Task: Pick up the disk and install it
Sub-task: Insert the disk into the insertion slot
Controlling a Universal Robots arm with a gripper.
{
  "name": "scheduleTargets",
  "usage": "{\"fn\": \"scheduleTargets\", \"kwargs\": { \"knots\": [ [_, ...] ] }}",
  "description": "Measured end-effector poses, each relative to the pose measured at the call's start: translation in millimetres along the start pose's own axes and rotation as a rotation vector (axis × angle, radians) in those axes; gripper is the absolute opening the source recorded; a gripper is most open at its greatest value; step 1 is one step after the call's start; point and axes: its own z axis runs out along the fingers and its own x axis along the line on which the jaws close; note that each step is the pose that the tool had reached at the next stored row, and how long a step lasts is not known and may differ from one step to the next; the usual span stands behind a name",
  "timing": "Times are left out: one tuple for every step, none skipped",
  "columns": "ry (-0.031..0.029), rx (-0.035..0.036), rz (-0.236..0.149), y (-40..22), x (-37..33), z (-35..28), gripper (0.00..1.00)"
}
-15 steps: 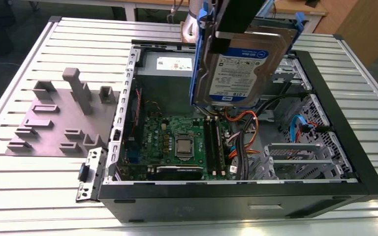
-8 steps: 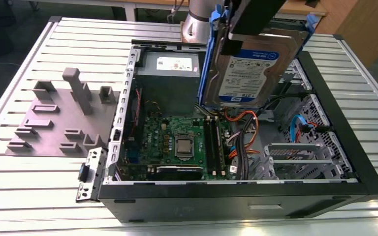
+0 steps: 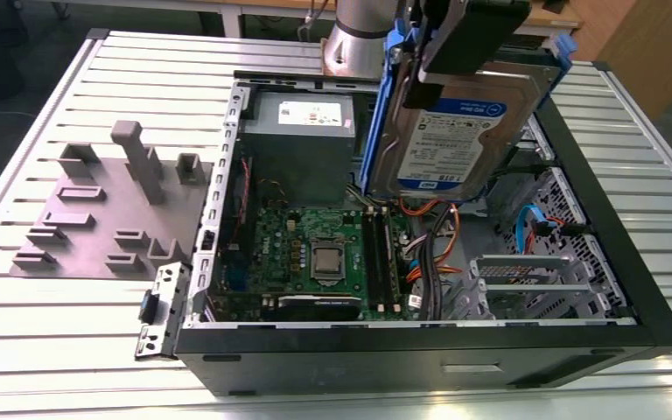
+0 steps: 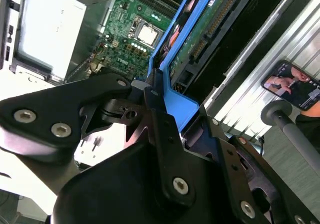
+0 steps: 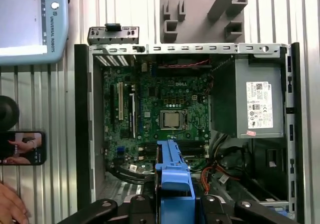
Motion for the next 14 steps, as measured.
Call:
{"fn": "scheduleTargets", "kwargs": {
  "knots": [
    [-0.0001, 0.0, 0.0, -0.2, 2.4, 0.3, 0.36],
    [-0.0001, 0.0, 0.0, -0.6, 4.9, 0.5, 0.36],
    [0.0, 0.0, 0.0, -0.9, 7.2, 0.8, 0.36],
    [0.0, 0.0, 0.0, -1.3, 9.5, 1.1, 0.36],
    [0.0002, 0.0, 0.0, -2.2, 11.7, 1.5, 0.36],
    [0.0001, 0.0, 0.0, -4.0, 13.7, 2.0, 0.36],
    [0.0001, 0.0, 0.0, -6.5, 14.8, 2.6, 0.36],
    [-0.0002, 0.0001, 0.0, -10.1, 15.4, 3.3, 0.36],
    [-0.0001, 0.0001, 0.0, -13.9, 15.8, 3.8, 0.36],
    [0.0, 0.0, 0.0, -17.6, 15.9, 4.2, 0.36],
    [0.0002, 0.0, 0.0, -20.8, 16.0, 4.5, 0.36],
    [0.0001, 0.0, 0.0, -23.1, 16.1, 5.0, 0.36],
    [0.0002, 0.0, 0.0, -25.0, 16.2, 5.4, 0.36],
    [0.0002, 0.0001, 0.0, -26.4, 16.4, 5.8, 0.36]
  ]
}}
